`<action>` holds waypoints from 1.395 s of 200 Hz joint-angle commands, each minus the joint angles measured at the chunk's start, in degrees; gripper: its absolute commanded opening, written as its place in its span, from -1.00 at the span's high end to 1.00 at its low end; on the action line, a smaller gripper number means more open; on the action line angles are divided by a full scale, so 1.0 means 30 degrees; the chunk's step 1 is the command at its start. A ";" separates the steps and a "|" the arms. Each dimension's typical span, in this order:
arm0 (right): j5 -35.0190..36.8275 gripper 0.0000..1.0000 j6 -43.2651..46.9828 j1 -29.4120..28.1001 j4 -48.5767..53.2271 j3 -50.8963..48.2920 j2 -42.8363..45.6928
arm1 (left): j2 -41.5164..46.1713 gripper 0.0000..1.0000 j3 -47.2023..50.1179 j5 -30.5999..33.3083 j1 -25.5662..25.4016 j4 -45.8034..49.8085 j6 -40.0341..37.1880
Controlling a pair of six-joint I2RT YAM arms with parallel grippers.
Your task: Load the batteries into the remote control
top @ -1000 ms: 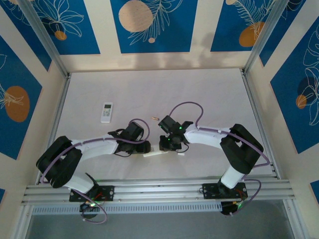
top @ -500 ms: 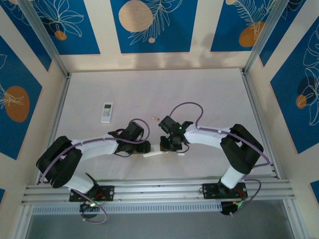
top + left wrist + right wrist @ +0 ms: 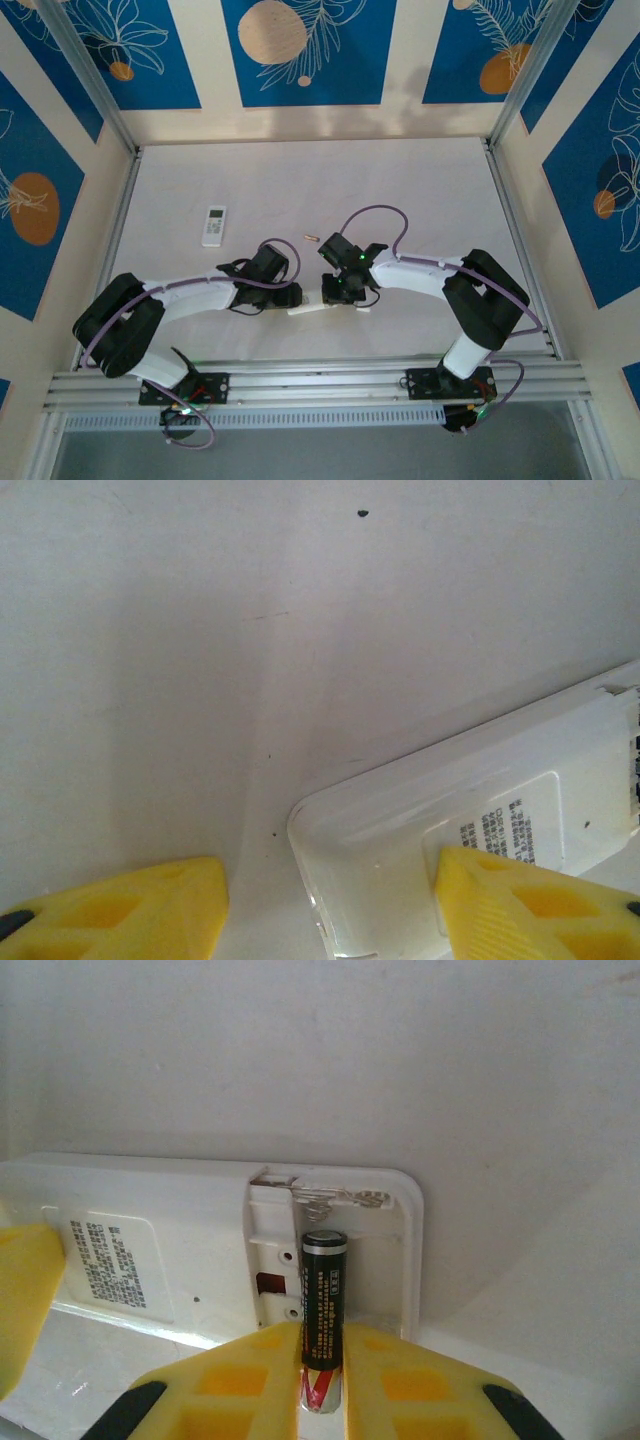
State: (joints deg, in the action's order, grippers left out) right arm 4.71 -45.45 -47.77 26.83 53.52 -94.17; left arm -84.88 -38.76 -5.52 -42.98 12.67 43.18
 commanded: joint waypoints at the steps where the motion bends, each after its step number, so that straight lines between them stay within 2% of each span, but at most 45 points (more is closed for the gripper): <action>1: 0.0034 0.66 0.0068 -0.0132 0.0234 0.0092 0.0207 | -0.1214 -0.21 0.0411 0.0315 0.0076 -0.1528 -0.0008; 49: 0.1022 0.69 0.1072 -0.0270 -0.1334 -0.0484 -0.0287 | -0.1207 -0.21 0.0432 0.0349 0.0089 -0.1534 -0.0008; 84: 0.0807 0.71 0.2045 -0.0216 -0.3114 -0.0953 -0.0334 | -0.1237 -0.20 0.0342 0.0338 0.0074 -0.1490 -0.0081; 132: 0.1280 0.77 0.2238 -0.0198 -0.4600 -0.1534 -0.1442 | -0.1238 -0.21 0.0236 0.0345 0.0089 -0.1417 -0.0097; 169: 0.2341 0.77 0.1679 -0.0707 -0.6439 -0.3282 -0.1683 | -0.1334 -0.21 0.0151 0.0404 0.0069 -0.1416 -0.0182; 190: 0.2440 0.73 0.1389 -0.0733 -0.5915 -0.3384 -0.1040 | -0.1456 -0.20 0.0059 0.0331 0.0086 -0.1422 -0.0169; 239: 0.1743 0.46 0.1362 0.0054 -0.3560 -0.2204 0.2435 | -0.1565 -0.21 -0.0061 0.0455 0.0083 -0.1297 -0.0301; 279: 0.2228 0.37 0.3072 0.0763 -0.2150 -0.0602 0.3937 | -0.1316 -0.20 -0.0050 0.0598 0.0082 -0.1120 -0.0374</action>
State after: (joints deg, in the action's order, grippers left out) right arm 10.13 -40.47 -46.76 18.00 47.79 -84.73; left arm -85.34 -39.40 -5.52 -42.98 13.41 43.03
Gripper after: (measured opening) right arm 0.308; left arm 0.603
